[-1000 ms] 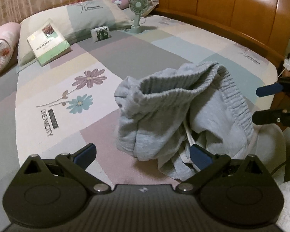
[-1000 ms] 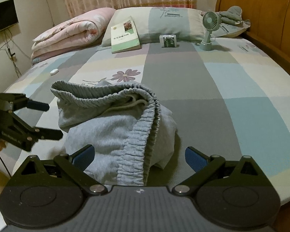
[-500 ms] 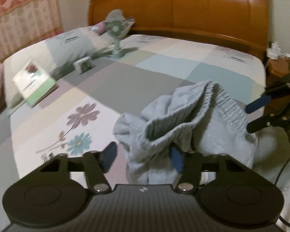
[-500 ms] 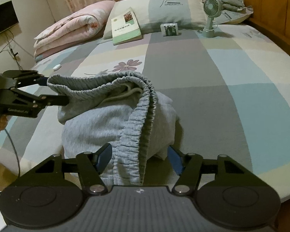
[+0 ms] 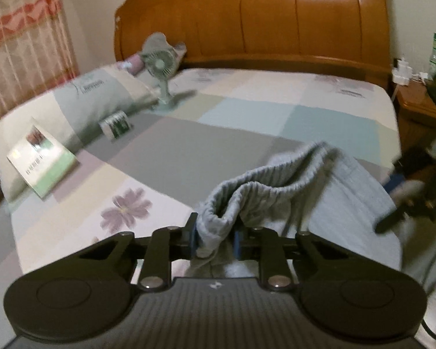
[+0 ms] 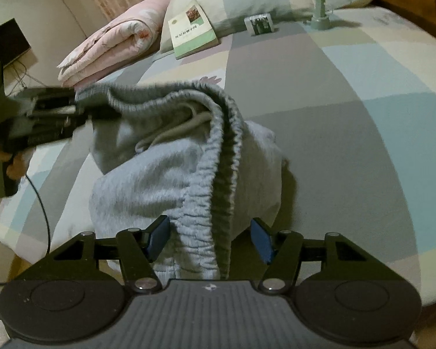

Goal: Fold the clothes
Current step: 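Grasp the sweatpants waistband with the left gripper while the right gripper grasps the waistband edge, then lift the waistband with both grippers and spread it out over the bed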

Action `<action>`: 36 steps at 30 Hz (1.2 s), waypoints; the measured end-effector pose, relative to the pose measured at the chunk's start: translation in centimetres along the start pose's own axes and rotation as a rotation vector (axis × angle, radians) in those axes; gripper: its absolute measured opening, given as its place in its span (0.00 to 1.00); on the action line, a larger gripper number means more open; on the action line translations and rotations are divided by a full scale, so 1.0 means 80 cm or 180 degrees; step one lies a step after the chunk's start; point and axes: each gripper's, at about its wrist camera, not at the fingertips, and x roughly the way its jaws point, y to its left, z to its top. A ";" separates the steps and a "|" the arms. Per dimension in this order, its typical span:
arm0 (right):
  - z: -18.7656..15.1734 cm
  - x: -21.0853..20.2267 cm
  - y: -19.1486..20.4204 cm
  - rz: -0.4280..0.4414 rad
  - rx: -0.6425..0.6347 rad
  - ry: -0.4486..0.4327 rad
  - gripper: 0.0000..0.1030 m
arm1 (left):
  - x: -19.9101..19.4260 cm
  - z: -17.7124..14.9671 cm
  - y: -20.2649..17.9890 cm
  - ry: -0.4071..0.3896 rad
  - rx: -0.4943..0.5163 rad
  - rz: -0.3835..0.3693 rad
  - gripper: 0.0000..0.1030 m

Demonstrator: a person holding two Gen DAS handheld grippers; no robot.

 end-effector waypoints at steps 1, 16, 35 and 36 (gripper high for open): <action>-0.001 0.000 -0.002 0.0017 0.0026 0.0002 0.65 | 0.002 0.006 0.003 -0.0027 0.0007 0.0039 0.20; -0.001 -0.023 0.016 0.0447 -0.0039 -0.0171 0.57 | 0.040 0.025 0.041 0.0045 -0.0151 0.0291 0.20; 0.042 -0.090 -0.025 -0.0447 -0.0396 -0.0443 0.18 | 0.116 0.154 0.022 -0.0109 0.0442 0.0205 0.19; 0.044 -0.094 -0.032 -0.0512 -0.0381 -0.0455 0.18 | 0.125 0.167 0.015 -0.0128 0.0504 0.0180 0.19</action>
